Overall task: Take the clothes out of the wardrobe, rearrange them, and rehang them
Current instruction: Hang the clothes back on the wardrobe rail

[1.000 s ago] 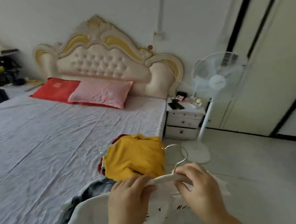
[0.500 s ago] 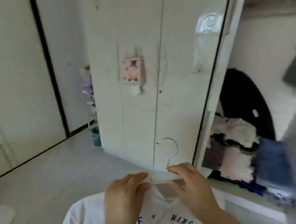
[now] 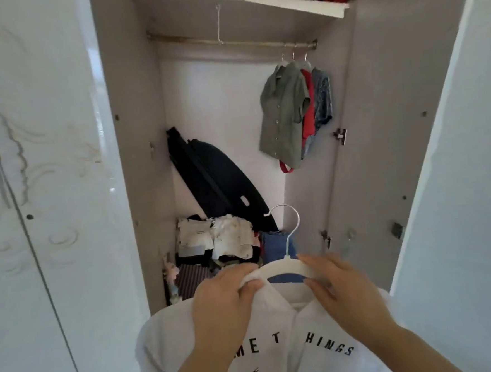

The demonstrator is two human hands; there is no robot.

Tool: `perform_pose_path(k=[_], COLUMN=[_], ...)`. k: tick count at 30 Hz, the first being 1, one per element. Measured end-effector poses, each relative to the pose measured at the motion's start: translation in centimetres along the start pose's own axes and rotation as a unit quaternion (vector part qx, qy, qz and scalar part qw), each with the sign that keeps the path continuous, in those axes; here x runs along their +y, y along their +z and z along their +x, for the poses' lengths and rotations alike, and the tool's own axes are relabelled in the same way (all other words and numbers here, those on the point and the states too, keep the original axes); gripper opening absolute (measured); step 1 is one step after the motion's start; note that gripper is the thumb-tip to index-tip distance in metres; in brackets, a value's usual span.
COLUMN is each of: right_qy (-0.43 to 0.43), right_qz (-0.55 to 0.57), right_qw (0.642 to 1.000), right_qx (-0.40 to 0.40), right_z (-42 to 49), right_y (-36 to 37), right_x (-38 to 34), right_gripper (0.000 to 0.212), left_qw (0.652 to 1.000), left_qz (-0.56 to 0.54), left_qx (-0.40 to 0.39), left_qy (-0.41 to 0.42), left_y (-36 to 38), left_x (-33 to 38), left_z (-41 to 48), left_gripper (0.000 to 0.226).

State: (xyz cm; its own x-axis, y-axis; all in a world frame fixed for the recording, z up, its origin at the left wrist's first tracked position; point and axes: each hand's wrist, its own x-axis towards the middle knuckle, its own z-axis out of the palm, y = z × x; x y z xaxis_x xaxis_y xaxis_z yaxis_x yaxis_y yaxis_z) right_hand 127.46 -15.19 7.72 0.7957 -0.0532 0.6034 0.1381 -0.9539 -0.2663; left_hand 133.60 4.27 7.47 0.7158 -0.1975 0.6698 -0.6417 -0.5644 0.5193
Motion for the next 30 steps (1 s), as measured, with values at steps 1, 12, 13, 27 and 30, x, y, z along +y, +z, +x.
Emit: perform_pose_path(k=[1, 12, 13, 27, 30], right_qy=[-0.007, -0.008, -0.018, -0.064, -0.052], right_qz=[-0.012, -0.123, -0.128, -0.153, -0.15], right_qw=[1.0, 0.986, 0.985, 0.979, 0.983], right_qx=[0.006, 0.11, 0.118, 0.121, 0.09], right_z=[1.2, 16.7, 18.0, 41.9, 46.5], right_y=[0.0, 3.3, 3.6, 9.1, 10.5], right_x=[1.3, 12.5, 13.4, 24.5, 25.6], right_gripper=[0.043, 0.04, 0.042, 0.047, 0.051], left_qw=[1.0, 0.994, 0.994, 1.0, 0.998], left_qz=[-0.005, -0.104, -0.105, 0.002, 0.052], left_qx=[0.007, -0.036, -0.037, 0.015, 0.002], left_qy=[0.015, 0.006, 0.008, 0.009, 0.025], left_y=[1.4, 12.3, 13.2, 24.4, 25.7], left_x=[-0.1, -3.9, -4.1, -9.8, -12.2], left_z=[1.7, 20.2, 21.6, 44.4, 49.0], left_gripper=[0.031, 0.015, 0.015, 0.025, 0.035])
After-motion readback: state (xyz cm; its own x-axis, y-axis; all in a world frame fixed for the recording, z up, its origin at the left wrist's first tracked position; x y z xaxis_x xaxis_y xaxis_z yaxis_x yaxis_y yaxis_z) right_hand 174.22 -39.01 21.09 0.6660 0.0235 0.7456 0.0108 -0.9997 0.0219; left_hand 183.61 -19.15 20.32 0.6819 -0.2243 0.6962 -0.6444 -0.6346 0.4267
